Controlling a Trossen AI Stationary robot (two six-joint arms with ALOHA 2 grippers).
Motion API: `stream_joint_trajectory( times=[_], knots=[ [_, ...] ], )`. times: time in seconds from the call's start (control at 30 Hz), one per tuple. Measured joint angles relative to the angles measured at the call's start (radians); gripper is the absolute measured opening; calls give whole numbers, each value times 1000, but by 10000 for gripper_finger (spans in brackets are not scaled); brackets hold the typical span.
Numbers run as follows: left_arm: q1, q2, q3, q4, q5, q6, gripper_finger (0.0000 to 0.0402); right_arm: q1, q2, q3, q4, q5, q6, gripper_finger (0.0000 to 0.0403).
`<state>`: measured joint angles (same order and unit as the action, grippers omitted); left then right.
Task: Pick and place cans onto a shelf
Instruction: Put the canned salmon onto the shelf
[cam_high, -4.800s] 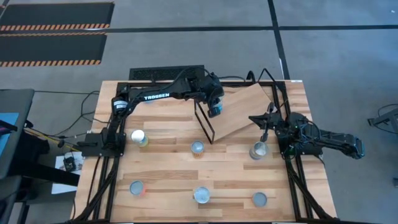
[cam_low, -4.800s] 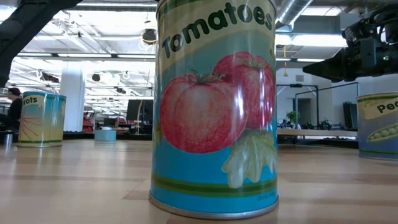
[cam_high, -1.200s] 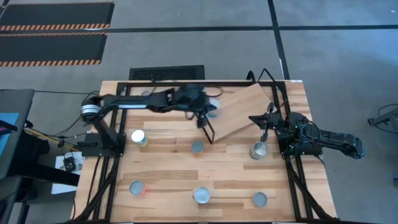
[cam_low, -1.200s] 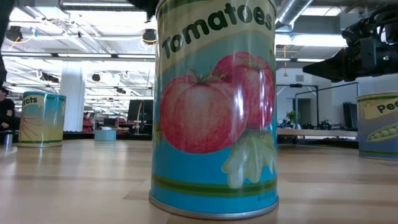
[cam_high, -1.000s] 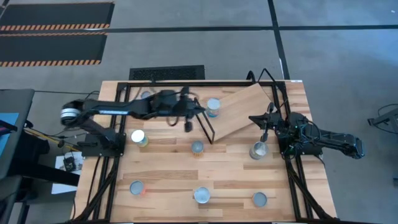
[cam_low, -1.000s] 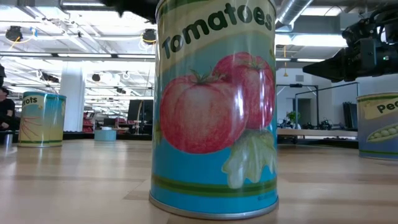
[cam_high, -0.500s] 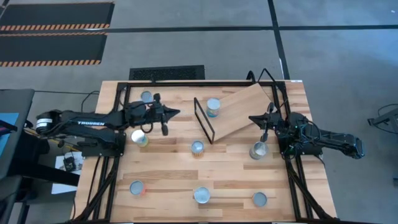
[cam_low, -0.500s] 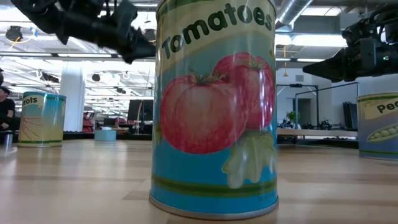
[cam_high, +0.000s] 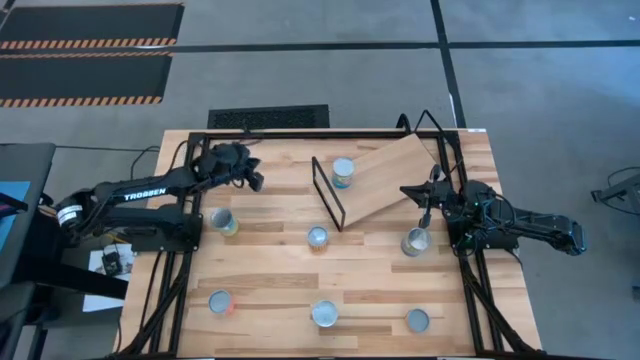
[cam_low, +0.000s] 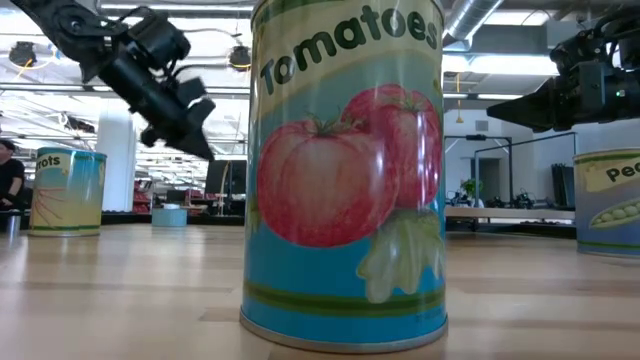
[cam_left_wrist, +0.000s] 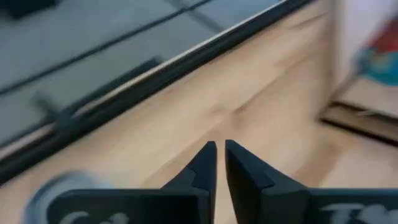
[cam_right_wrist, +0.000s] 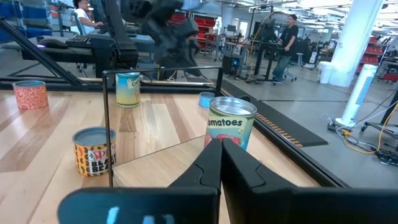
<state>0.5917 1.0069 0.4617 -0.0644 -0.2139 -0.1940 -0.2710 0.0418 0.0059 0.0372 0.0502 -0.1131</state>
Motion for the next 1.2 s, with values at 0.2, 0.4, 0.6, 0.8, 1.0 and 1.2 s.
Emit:
stream_joint_trajectory(
  times=[0.2, 0.4, 0.6, 0.8, 1.0, 1.2],
  knots=[
    [125, 28, 0, -63, 44, -17, 79, 0, 0, 0, 4, 1, 0, 28],
    [184, 131, 1, -12, 45, 37, 112, 0, -1, 0, 10, 5, 0, 28],
    [232, 289, 32, 20, 6, 81, 117, 0, -1, 0, 12, 5, 0, 29],
    [240, 448, 118, 22, -30, 123, 117, 0, -1, 0, 14, 5, 0, 27],
    [240, 558, 171, -14, -9, 122, 112, 0, -1, 0, 16, 4, 0, 29],
    [236, 572, 184, -48, 4, 150, 57, 0, -1, 0, 16, 2, 0, 27]
  ],
)
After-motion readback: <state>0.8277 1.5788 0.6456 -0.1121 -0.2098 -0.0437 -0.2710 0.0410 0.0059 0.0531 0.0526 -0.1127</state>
